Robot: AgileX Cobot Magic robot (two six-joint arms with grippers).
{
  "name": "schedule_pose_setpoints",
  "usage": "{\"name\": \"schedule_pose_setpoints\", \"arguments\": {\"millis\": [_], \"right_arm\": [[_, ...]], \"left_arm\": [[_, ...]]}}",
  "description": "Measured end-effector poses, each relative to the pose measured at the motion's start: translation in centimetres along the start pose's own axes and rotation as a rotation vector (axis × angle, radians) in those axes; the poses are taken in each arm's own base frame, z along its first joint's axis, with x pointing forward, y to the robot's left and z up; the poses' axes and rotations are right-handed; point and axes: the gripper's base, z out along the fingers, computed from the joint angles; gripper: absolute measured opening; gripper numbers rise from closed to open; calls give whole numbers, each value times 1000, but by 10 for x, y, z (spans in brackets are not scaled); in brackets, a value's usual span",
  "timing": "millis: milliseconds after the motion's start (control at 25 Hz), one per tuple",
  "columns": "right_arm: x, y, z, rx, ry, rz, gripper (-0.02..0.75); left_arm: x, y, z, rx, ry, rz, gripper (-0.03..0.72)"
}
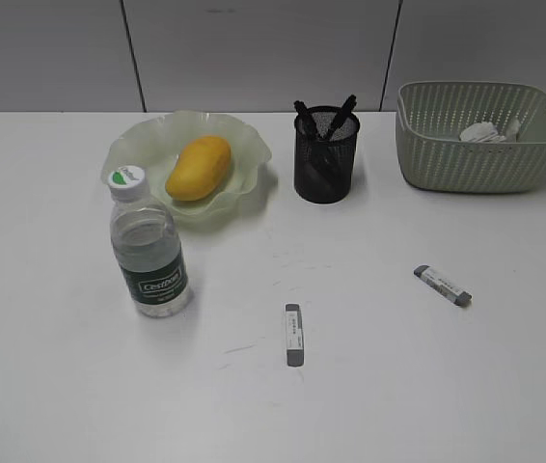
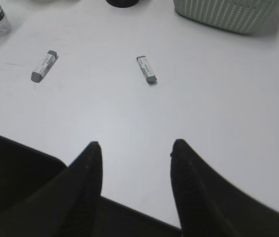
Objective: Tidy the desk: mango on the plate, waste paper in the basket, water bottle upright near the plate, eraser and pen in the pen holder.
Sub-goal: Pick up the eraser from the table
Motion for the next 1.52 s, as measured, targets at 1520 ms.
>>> {"name": "schedule_pose_setpoints", "arguments": {"millis": [1520], "right_arm": [[-37,-35,395,-58,816,-118,163]], "left_arm": [[8,-8,-11,-434,-141,-275,342]]}}
